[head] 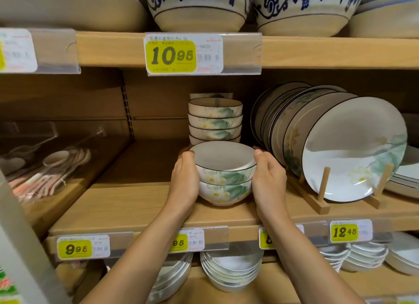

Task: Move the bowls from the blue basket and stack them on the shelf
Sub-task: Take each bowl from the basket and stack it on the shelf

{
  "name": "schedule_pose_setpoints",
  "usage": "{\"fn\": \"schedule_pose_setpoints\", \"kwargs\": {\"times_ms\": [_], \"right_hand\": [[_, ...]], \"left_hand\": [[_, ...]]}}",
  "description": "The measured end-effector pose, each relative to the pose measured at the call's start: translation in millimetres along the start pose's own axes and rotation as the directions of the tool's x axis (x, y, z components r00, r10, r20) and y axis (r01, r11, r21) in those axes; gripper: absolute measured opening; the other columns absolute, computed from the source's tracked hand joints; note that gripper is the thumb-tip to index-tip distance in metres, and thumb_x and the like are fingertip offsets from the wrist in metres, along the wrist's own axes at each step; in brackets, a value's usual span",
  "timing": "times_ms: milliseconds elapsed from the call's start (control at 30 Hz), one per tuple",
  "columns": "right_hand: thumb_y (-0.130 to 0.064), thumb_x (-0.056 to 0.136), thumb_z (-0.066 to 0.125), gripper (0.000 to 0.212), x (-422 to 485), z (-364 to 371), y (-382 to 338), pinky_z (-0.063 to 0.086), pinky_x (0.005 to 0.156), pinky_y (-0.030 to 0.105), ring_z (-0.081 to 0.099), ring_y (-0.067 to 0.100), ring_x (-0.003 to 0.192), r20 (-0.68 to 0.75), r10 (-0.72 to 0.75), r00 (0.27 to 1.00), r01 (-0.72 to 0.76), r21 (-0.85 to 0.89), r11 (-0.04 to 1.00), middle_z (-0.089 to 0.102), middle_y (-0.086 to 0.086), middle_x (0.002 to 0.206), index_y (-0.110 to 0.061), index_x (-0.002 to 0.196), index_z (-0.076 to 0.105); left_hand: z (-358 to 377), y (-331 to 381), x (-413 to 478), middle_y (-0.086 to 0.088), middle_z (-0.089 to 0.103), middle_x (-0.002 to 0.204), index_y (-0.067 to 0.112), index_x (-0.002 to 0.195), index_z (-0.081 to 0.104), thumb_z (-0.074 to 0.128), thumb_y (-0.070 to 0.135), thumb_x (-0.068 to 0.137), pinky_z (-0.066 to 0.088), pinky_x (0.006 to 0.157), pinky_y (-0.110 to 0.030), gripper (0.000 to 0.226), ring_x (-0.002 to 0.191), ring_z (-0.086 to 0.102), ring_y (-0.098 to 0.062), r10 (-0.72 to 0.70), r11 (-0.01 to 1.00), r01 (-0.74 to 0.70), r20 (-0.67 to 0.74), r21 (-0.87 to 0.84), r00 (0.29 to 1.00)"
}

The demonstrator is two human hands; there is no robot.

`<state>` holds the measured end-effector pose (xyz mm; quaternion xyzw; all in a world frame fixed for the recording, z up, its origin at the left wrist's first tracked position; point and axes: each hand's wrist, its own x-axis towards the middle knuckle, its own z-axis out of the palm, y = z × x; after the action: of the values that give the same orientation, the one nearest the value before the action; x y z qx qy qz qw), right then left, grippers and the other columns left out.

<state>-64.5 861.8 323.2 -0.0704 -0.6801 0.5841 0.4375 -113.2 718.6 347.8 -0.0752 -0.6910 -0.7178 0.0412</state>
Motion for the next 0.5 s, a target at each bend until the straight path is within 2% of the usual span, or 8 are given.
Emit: {"fn": "schedule_pose_setpoints", "kwargs": {"times_ms": [67, 233, 367, 500], "right_hand": [[-0.050, 0.087, 0.042, 0.040, -0.7, -0.6, 0.0, 0.048, 0.060, 0.024, 0.062, 0.007, 0.071, 0.004, -0.004, 1.000, 0.004, 0.016, 1.000, 0.067, -0.001, 0.075, -0.018, 0.079, 0.065], [-0.047, 0.088, 0.045, 0.029, -1.1, 0.4, -0.5, 0.044, 0.055, 0.011, 0.061, -0.002, 0.068, 0.005, 0.018, 1.000, -0.019, 0.064, 0.998, 0.067, -0.012, 0.070, -0.028, 0.073, 0.062], [-0.044, 0.092, 0.043, 0.031, 0.2, 1.8, 1.2, 0.045, 0.057, 0.010, 0.062, -0.004, 0.072, -0.010, 0.035, 0.999, -0.034, 0.060, 0.998, 0.069, -0.012, 0.076, -0.025, 0.085, 0.067], [-0.039, 0.099, 0.043, 0.030, 2.1, 2.5, 0.4, 0.043, 0.057, 0.008, 0.061, -0.007, 0.075, -0.013, 0.049, 0.999, -0.048, 0.031, 0.998, 0.068, -0.009, 0.080, -0.021, 0.094, 0.067]], "left_hand": [[0.3, -0.6, 0.2, -0.005, 0.069, 0.107, 0.022, 0.099, 0.067, 0.030, 0.046, 0.073, 0.046, 0.099, -0.050, 0.051, 0.105, 0.062, -0.022, -0.003, 1.000, 0.003, -0.003, -0.007, 1.000], [-0.4, 0.0, -0.5, -0.005, 0.071, 0.105, 0.019, 0.103, 0.068, 0.034, 0.046, 0.073, 0.050, 0.096, -0.045, 0.053, 0.101, 0.065, -0.021, -0.012, 1.000, 0.012, -0.004, -0.027, 1.000], [-4.2, -0.4, -0.8, -0.002, 0.076, 0.087, 0.019, 0.088, 0.070, 0.041, 0.039, 0.079, 0.055, 0.083, -0.038, 0.037, 0.092, 0.069, -0.020, 0.011, 0.999, -0.013, -0.039, -0.037, 0.999], [-4.8, -1.8, -0.4, -0.004, 0.075, 0.089, 0.016, 0.091, 0.071, 0.040, 0.034, 0.086, 0.054, 0.084, -0.040, 0.036, 0.092, 0.069, -0.020, 0.042, 0.999, -0.042, -0.057, -0.006, 0.998]]}}
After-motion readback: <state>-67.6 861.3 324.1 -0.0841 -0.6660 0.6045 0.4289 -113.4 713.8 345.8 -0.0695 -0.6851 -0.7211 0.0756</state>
